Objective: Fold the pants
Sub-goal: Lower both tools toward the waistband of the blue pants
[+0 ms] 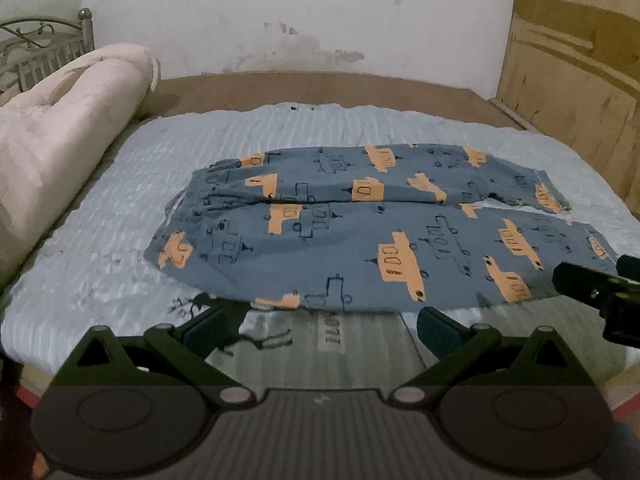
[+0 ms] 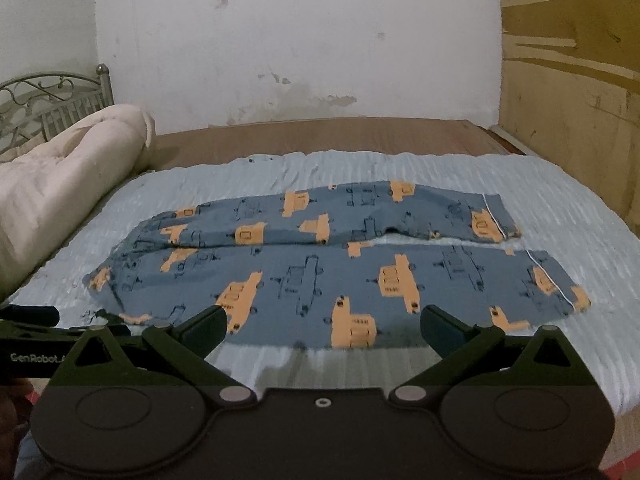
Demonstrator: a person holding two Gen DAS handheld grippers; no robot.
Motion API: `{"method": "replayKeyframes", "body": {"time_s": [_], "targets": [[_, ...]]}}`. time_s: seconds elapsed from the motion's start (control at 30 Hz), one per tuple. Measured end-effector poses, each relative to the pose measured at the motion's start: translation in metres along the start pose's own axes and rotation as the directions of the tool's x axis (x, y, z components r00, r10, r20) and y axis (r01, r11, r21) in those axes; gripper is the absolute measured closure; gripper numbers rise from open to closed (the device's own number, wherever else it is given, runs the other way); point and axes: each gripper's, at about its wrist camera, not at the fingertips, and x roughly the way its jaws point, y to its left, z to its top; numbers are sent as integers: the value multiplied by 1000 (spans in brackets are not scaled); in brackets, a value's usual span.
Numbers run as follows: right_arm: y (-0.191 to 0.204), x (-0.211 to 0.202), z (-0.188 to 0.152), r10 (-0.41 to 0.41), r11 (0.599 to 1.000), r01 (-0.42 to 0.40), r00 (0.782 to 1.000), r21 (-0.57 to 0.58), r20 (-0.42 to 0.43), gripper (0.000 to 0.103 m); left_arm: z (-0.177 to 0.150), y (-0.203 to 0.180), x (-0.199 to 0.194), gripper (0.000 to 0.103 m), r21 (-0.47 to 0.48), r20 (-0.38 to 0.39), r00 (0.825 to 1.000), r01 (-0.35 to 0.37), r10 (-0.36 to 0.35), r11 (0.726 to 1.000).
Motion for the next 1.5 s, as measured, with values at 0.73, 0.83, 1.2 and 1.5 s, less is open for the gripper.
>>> {"method": "replayKeyframes", "body": {"time_s": [0.73, 0.83, 1.2, 1.5], "targets": [[-19, 153, 81, 125, 976, -121, 992, -182, 7, 1, 115, 39, 121, 0, 61, 12, 988, -153, 153, 986], [-22, 175, 85, 99, 976, -100, 995, -194, -17, 1, 122, 43, 140, 0, 110, -6, 983, -182, 183, 977], [-27, 248, 111, 122, 934, -110, 992, -340, 14, 1, 160, 86, 198, 0, 224, 2, 988, -153, 157, 962], [-40, 339, 151, 276, 873, -337, 937, -352, -213, 1, 192, 114, 252, 0, 317, -1, 998, -59, 62, 947]]}}
